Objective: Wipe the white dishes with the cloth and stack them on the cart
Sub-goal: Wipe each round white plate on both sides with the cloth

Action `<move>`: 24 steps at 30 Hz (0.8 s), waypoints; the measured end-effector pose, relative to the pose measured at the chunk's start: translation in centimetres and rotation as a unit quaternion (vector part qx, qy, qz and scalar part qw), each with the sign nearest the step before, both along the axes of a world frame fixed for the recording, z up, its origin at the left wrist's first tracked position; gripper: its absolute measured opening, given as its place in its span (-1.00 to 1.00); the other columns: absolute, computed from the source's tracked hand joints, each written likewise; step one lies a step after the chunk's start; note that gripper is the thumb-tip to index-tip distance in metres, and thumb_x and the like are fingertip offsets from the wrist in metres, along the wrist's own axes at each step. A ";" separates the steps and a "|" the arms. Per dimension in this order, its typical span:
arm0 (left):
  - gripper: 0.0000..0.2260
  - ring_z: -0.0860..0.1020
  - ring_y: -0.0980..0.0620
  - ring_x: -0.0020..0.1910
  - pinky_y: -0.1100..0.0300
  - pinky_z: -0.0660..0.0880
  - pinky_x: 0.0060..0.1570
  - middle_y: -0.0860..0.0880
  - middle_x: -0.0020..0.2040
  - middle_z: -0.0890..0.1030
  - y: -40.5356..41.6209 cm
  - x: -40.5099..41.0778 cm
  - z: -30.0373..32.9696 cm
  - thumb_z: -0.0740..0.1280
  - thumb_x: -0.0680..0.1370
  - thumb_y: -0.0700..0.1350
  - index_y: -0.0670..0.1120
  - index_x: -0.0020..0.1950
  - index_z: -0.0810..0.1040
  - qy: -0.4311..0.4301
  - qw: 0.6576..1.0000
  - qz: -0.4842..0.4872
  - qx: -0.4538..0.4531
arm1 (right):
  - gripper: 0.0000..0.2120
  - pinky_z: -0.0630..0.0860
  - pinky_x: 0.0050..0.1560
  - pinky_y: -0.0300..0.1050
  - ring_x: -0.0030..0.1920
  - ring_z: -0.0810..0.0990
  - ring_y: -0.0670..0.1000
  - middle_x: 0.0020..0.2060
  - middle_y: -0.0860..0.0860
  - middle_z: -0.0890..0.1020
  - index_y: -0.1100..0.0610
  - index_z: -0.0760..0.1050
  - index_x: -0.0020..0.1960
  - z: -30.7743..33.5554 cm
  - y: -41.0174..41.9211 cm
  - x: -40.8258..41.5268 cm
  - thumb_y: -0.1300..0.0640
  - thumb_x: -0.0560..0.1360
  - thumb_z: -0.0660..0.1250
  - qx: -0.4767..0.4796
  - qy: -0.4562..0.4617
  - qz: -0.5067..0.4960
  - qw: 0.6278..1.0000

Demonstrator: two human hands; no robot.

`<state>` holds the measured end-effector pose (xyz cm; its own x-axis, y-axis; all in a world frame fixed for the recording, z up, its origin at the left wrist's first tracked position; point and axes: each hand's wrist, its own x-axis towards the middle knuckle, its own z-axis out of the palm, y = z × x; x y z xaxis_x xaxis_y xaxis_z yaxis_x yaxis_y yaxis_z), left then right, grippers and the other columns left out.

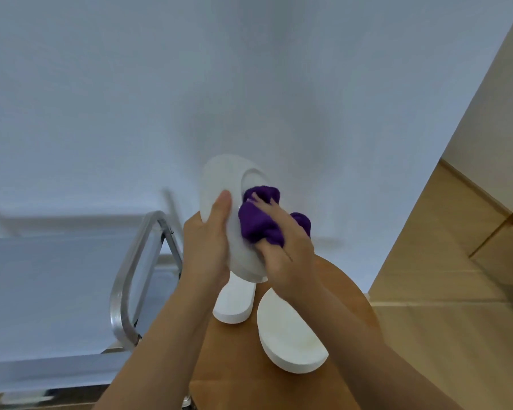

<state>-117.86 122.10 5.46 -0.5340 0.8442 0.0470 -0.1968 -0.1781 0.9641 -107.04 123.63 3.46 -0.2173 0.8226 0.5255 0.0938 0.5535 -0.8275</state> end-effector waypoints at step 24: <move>-0.84 0.67 0.04 -0.19 0.08 0.56 -0.21 0.16 -0.23 0.69 -0.6 -2.9 -2.8 0.32 0.48 0.15 0.11 -0.14 0.59 0.029 0.999 -0.004 -0.044 | -0.75 0.59 -0.20 -0.10 -0.25 0.65 0.06 -0.33 0.11 0.64 0.14 0.54 -0.19 -5.8 2.8 5.3 0.35 0.48 0.13 -0.386 0.252 -0.065 0.885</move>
<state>-120.77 121.54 2.68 -0.5252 0.8510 0.0031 -0.1421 -0.0913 0.9856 -101.78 126.44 -2.33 0.0069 0.9796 -0.2008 -0.3742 -0.1837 -0.9090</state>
